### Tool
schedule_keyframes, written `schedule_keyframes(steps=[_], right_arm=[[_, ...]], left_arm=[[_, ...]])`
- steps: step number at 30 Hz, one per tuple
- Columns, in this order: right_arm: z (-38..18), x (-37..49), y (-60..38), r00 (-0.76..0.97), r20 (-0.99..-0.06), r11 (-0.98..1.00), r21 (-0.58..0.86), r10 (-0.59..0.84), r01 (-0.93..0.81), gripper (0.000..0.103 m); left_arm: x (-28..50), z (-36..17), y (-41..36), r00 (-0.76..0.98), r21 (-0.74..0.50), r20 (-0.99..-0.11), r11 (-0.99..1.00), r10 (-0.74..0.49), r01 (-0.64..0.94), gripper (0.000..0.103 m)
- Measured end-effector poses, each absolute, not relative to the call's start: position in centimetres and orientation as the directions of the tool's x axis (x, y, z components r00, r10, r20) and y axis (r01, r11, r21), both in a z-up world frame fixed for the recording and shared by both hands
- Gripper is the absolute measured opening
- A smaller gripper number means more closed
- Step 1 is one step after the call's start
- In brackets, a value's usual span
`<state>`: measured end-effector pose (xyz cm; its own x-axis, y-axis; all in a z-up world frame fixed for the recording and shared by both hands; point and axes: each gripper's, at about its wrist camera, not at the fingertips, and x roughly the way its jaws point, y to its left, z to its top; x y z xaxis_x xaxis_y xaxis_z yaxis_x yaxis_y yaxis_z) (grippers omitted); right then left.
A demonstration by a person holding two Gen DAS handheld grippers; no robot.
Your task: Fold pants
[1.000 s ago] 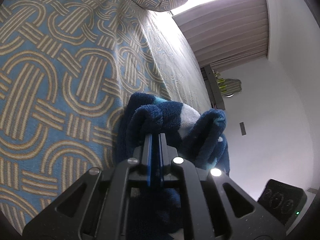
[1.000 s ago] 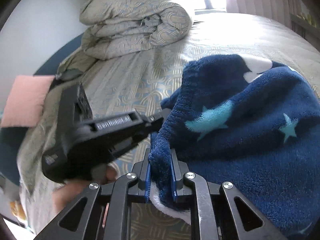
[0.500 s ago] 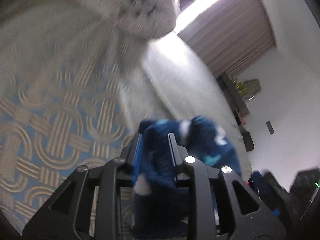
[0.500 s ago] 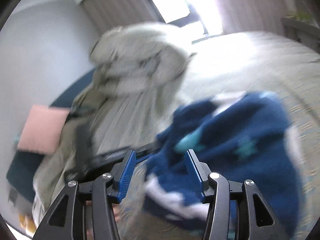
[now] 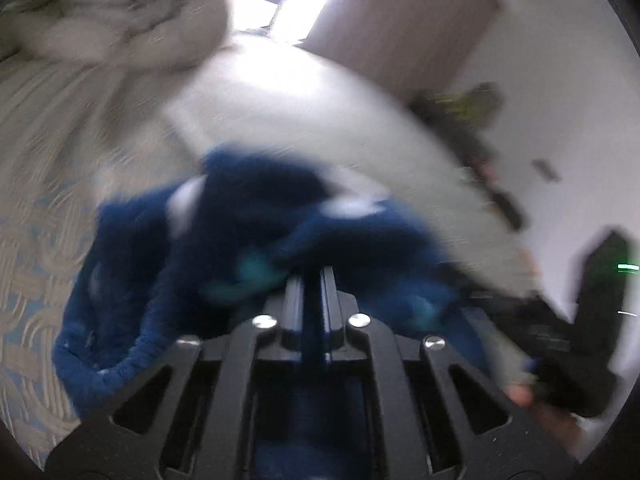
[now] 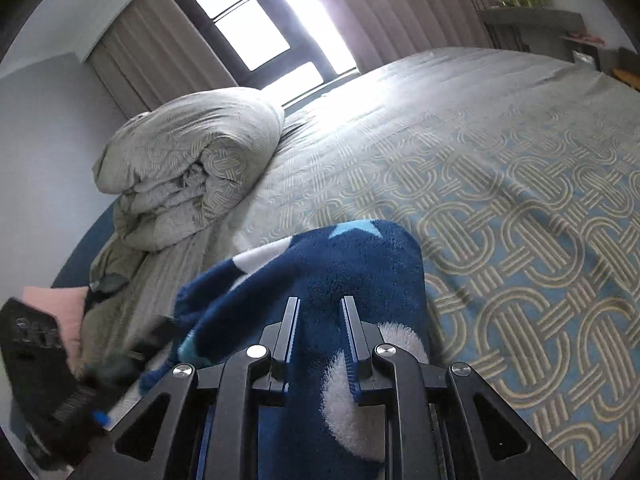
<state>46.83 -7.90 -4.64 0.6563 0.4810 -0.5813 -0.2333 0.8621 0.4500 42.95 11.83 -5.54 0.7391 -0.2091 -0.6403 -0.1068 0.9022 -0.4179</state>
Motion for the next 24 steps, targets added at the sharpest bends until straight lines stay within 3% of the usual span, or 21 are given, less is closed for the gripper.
schedule_keyframes(steps=[2,7,10,12,15,17,19,22,24], right_arm=[[-5.4,46.7,-7.6,0.663,-0.585,0.871,0.431,0.467,-0.234,0.019],[-5.4,46.0,-6.9,0.665,-0.593,0.884,0.393,0.454,-0.253,0.02],[-5.0,45.8,-8.2,0.659,-0.567,0.854,0.458,0.494,-0.246,0.02],[-4.2,45.5,-9.5,0.675,-0.525,0.827,0.509,0.519,-0.241,0.02],[-3.3,45.3,-10.2,0.711,-0.483,0.827,0.502,0.51,-0.253,0.02],[-3.2,45.2,-10.3,0.711,-0.47,0.819,0.507,0.524,-0.268,0.013],[-3.1,45.1,-10.0,0.715,-0.472,0.83,0.484,0.515,-0.278,0.007],[-2.7,44.9,-9.1,0.735,-0.473,0.856,0.425,0.486,-0.293,0.007],[-3.1,45.0,-8.6,0.74,-0.487,0.873,0.393,0.463,-0.287,0.007]], left_arm=[[41.4,-6.9,12.7,0.78,-0.443,-0.607,0.879,-0.15,-0.175,0.003],[39.7,-6.8,10.9,0.795,-0.296,-0.607,0.92,0.026,-0.256,0.003],[38.7,-5.4,11.0,0.82,-0.37,-0.572,0.896,-0.012,-0.244,0.004],[38.4,-3.3,10.5,0.856,-0.348,-0.517,0.92,-0.027,-0.182,0.011],[38.4,-1.2,9.4,0.89,-0.3,-0.453,0.95,-0.061,-0.088,0.012],[39.2,-1.0,8.9,0.884,-0.269,-0.461,0.962,-0.078,-0.055,0.012],[39.9,-0.7,8.6,0.879,-0.242,-0.466,0.97,-0.1,-0.017,0.002],[40.8,-0.7,9.0,0.882,-0.21,-0.466,0.977,-0.064,-0.04,0.002],[41.8,-1.9,9.9,0.853,-0.231,-0.52,0.969,-0.049,-0.085,0.002]])
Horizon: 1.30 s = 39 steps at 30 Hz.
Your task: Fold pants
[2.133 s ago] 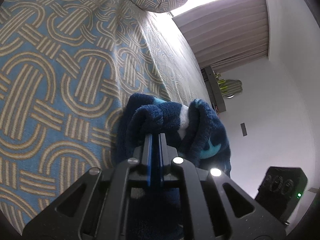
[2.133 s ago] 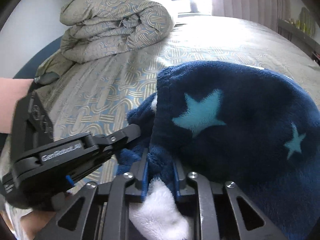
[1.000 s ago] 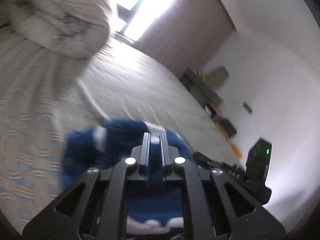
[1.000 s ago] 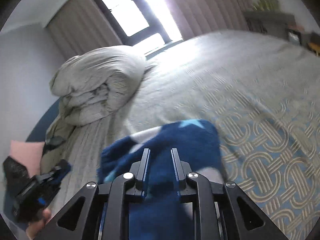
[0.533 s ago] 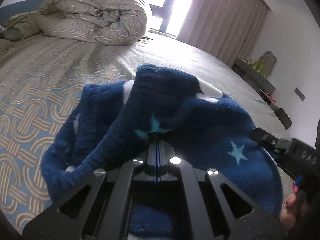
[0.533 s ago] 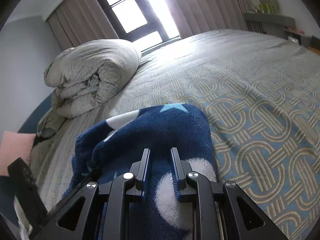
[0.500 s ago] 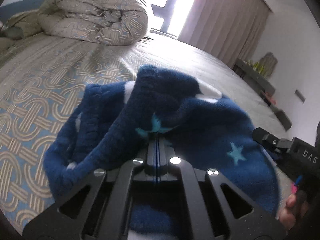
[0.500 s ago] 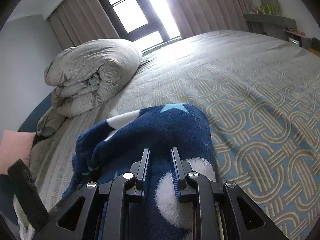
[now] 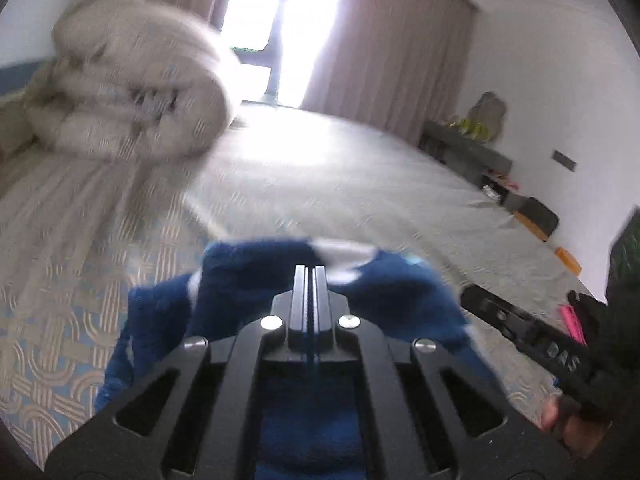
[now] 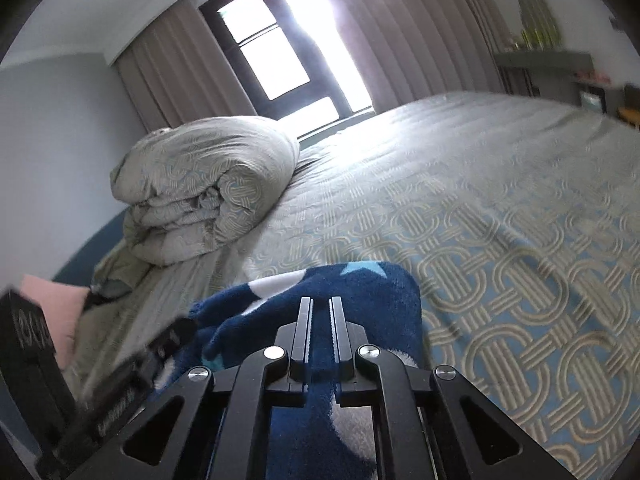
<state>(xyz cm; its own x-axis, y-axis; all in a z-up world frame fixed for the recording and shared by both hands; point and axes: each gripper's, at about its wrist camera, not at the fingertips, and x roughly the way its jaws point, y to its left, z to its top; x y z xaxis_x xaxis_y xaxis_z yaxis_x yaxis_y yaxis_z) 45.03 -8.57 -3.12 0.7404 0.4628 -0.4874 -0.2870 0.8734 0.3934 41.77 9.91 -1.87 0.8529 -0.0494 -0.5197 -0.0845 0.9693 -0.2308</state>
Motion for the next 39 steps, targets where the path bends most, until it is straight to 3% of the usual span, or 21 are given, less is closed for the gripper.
schedule_keyframes(steps=[3,4,8,11,25,26,28,29,30,32,39], right_arm=[[-5.5,46.4,-7.9,0.7,-0.568,0.892,0.384,0.433,-0.24,0.006],[-6.2,46.7,-7.8,0.692,-0.579,0.892,0.389,0.432,-0.231,0.006],[-6.5,46.3,-6.5,0.709,-0.591,0.921,0.298,0.385,-0.252,0.006],[-6.8,46.1,-5.6,0.725,-0.598,0.939,0.236,0.343,-0.251,0.006],[-6.7,46.5,-6.4,0.706,-0.594,0.921,0.295,0.386,-0.255,0.007],[-6.6,46.5,-6.6,0.703,-0.592,0.917,0.307,0.395,-0.256,0.008],[-6.3,46.6,-7.1,0.687,-0.589,0.901,0.346,0.425,-0.261,0.013],[-6.1,46.6,-7.5,0.672,-0.586,0.886,0.379,0.453,-0.267,0.022],[-5.8,46.7,-8.0,0.648,-0.58,0.862,0.424,0.493,-0.277,0.026],[-5.2,46.8,-8.8,0.617,-0.569,0.829,0.481,0.544,-0.286,0.038],[-4.4,47.3,-11.3,0.557,-0.562,0.773,0.575,0.611,-0.269,0.044]], left_arm=[[43.2,-5.2,11.2,0.779,-0.245,-0.626,0.955,-0.023,-0.169,0.002],[43.2,-6.0,11.4,0.78,-0.257,-0.625,0.951,-0.029,-0.171,0.002],[42.4,-6.8,9.9,0.803,-0.121,-0.593,0.977,0.069,-0.173,0.002],[42.5,-6.9,10.6,0.805,-0.165,-0.593,0.972,0.038,-0.167,0.002],[42.8,-5.9,11.1,0.79,-0.177,-0.614,0.974,0.003,-0.141,0.002],[42.7,-5.5,11.1,0.786,-0.178,-0.618,0.974,0.001,-0.141,0.006],[42.2,-4.3,11.1,0.787,-0.184,-0.617,0.974,-0.012,-0.129,0.028],[41.7,-3.3,11.1,0.799,-0.197,-0.6,0.974,-0.033,-0.108,0.046],[41.2,-2.3,11.3,0.815,-0.214,-0.577,0.973,-0.054,-0.087,0.052],[40.5,-1.0,11.8,0.827,-0.227,-0.559,0.97,-0.062,-0.081,0.052],[39.9,-0.3,15.9,0.798,-0.367,-0.591,0.921,-0.12,-0.133,0.059]])
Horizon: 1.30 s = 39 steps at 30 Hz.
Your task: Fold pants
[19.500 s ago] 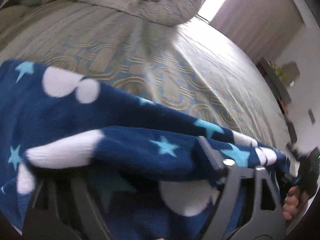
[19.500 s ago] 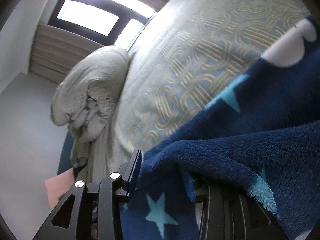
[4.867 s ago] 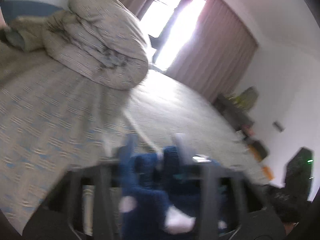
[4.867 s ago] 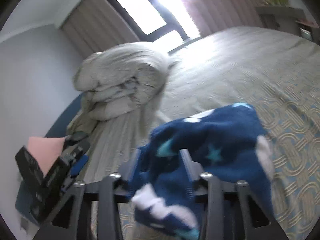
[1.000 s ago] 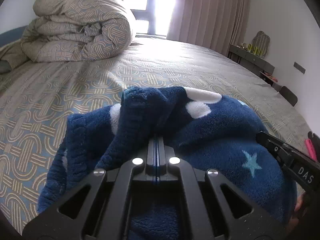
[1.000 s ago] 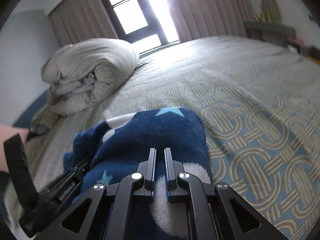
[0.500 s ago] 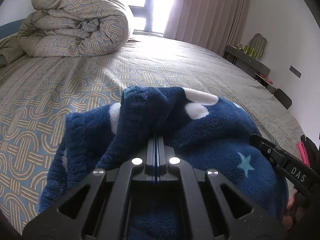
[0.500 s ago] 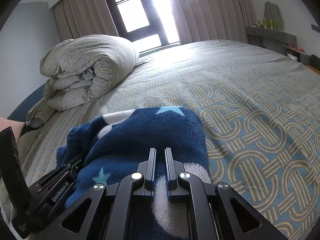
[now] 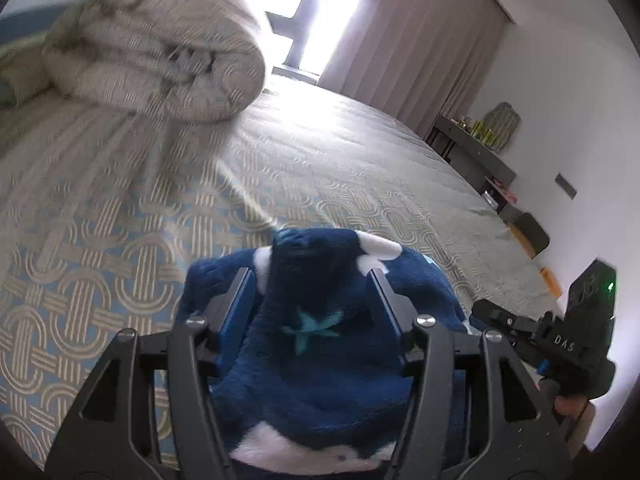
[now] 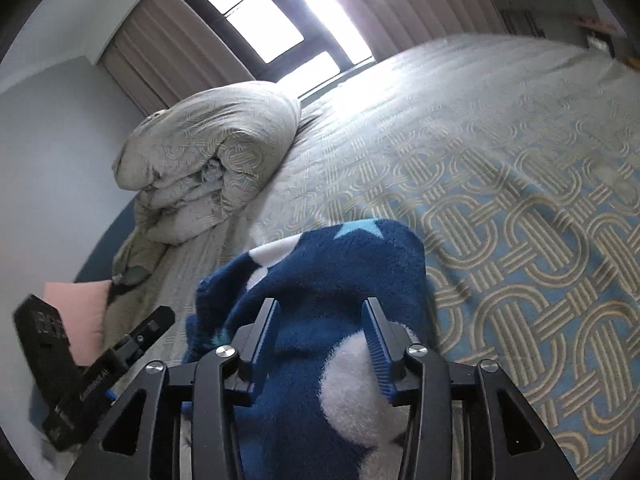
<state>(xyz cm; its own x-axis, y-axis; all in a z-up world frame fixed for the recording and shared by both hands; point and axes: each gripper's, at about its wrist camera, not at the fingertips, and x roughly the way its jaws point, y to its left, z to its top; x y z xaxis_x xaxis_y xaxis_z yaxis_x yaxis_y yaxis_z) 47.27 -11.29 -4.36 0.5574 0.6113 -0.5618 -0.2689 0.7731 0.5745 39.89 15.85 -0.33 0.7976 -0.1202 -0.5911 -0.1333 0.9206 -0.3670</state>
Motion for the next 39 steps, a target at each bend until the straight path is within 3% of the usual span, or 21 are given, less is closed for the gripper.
schedule_keyframes(steps=[5,11,14,15,18,21,25,28,31,35,37,38,39], right_arm=[[-5.0,47.8,-12.1,0.501,-0.613,0.777,0.585,0.611,-0.231,0.045],[-7.0,48.7,-13.0,0.443,-0.659,0.779,0.603,0.608,-0.171,0.053],[-8.0,49.2,-13.3,0.403,-0.647,0.745,0.648,0.648,-0.158,0.058],[-8.3,49.3,-13.4,0.394,-0.643,0.736,0.659,0.657,-0.152,0.059],[-9.0,49.6,-13.9,0.356,-0.621,0.695,0.707,0.698,-0.13,0.06],[-8.4,49.1,-13.7,0.312,-0.626,0.69,0.704,0.715,-0.169,0.061],[-8.5,48.8,-13.4,0.288,-0.637,0.695,0.691,0.715,-0.196,0.064],[-9.8,49.3,-13.5,0.273,-0.672,0.721,0.673,0.689,-0.164,0.083],[-9.6,49.1,-13.6,0.26,-0.657,0.703,0.691,0.707,-0.167,0.084],[-10.4,49.1,-12.0,0.168,-0.572,0.596,0.777,0.803,-0.203,0.085],[-11.5,49.4,-10.8,0.18,-0.601,0.627,0.753,0.779,-0.2,0.085],[-11.9,49.4,-10.5,0.195,-0.596,0.626,0.755,0.779,-0.195,0.085],[-11.7,49.3,-10.3,0.221,-0.595,0.633,0.75,0.773,-0.193,0.082]], left_arm=[[40.7,-2.7,17.9,0.705,-0.381,-0.698,0.898,-0.122,-0.221,0.063],[41.1,-5.8,19.2,0.62,-0.419,-0.763,0.871,-0.185,-0.256,0.069],[41.5,-7.1,19.3,0.561,-0.391,-0.808,0.876,-0.181,-0.281,0.087],[41.4,-7.5,19.4,0.548,-0.399,-0.813,0.873,-0.195,-0.281,0.087],[41.3,-8.7,20.1,0.535,-0.488,-0.794,0.826,-0.288,-0.281,0.087],[41.1,-9.8,19.9,0.506,-0.636,-0.721,0.743,-0.473,-0.211,0.087],[40.8,-9.8,18.9,0.489,-0.599,-0.743,0.779,-0.456,-0.184,0.087],[40.9,-10.4,18.8,0.482,-0.612,-0.739,0.768,-0.471,-0.187,0.087],[40.6,-10.5,18.9,0.486,-0.62,-0.73,0.764,-0.48,-0.177,0.088],[41.1,-11.7,19.7,0.515,-0.686,-0.674,0.708,-0.53,-0.168,0.096],[41.0,-11.9,19.6,0.544,-0.699,-0.652,0.697,-0.528,-0.162,0.097],[41.0,-11.8,19.4,0.55,-0.692,-0.655,0.703,-0.519,-0.161,0.095],[41.0,-11.5,19.3,0.551,-0.684,-0.659,0.713,-0.512,-0.155,0.084]])
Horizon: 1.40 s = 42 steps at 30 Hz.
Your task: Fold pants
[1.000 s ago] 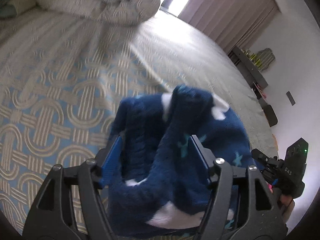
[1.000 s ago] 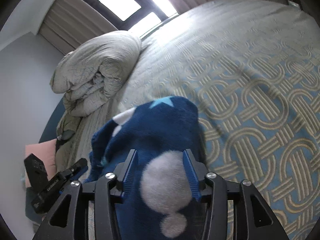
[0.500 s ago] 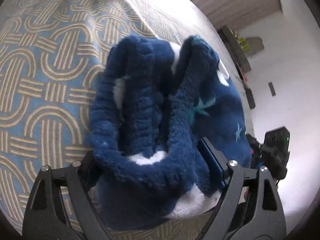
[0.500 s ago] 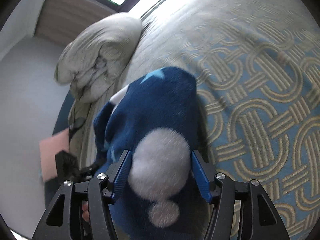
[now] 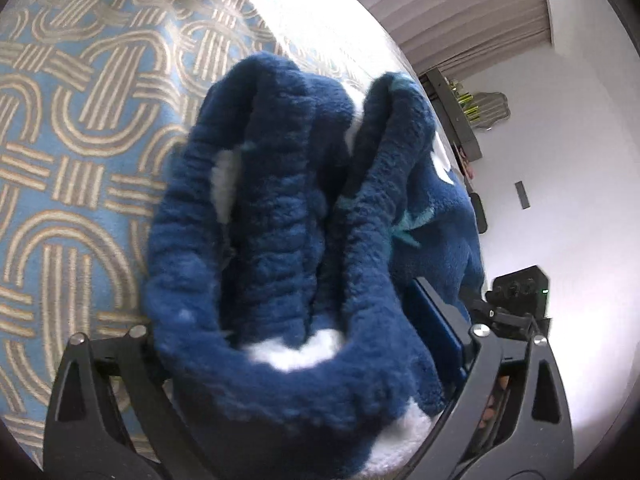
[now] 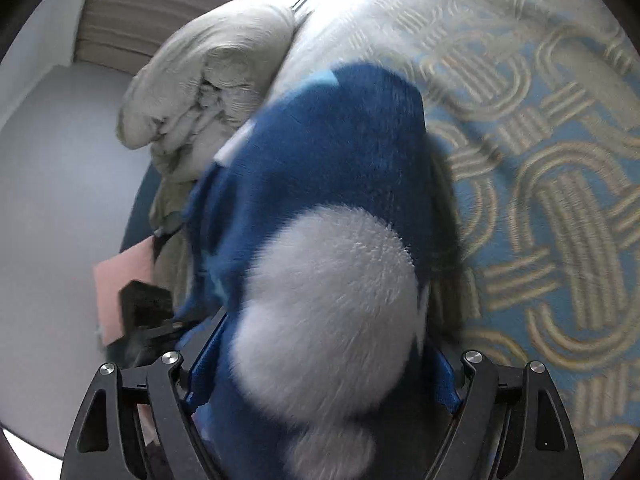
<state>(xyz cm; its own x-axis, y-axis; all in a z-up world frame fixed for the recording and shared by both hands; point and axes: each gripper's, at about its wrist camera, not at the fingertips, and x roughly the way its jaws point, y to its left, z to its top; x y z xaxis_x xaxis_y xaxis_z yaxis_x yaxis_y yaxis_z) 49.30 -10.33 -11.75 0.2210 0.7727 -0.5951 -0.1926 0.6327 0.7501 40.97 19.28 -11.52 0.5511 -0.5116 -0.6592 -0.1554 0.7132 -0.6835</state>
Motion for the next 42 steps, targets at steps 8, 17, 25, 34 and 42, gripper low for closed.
schedule_keyframes(steps=[8,17,25,34,42], right_arm=[[-9.3,48.5,-10.5,0.316,-0.561,0.633,0.745,0.765,-0.211,0.054],[-4.0,46.1,-10.9,0.437,-0.469,0.62,0.715,0.767,-0.322,0.052],[1.1,45.2,-13.6,0.479,-0.415,0.593,0.742,0.773,-0.313,0.051],[8.5,40.0,-26.5,0.598,-0.371,0.634,0.706,0.711,-0.316,0.051],[10.6,36.5,-43.2,0.697,-0.372,0.669,0.713,0.614,-0.209,0.051]], left_arm=[[40.5,-8.9,18.6,0.591,-0.669,-0.632,0.738,-0.502,-0.088,0.055],[39.4,-3.8,18.9,0.672,-0.647,-0.559,0.763,-0.485,0.013,0.054],[39.7,2.1,15.1,0.694,-0.62,-0.536,0.782,-0.48,0.063,0.054],[39.4,9.1,1.6,0.644,-0.602,-0.499,0.766,-0.58,0.224,0.054],[42.4,9.4,-14.0,0.521,-0.643,-0.485,0.691,-0.702,0.332,0.055]])
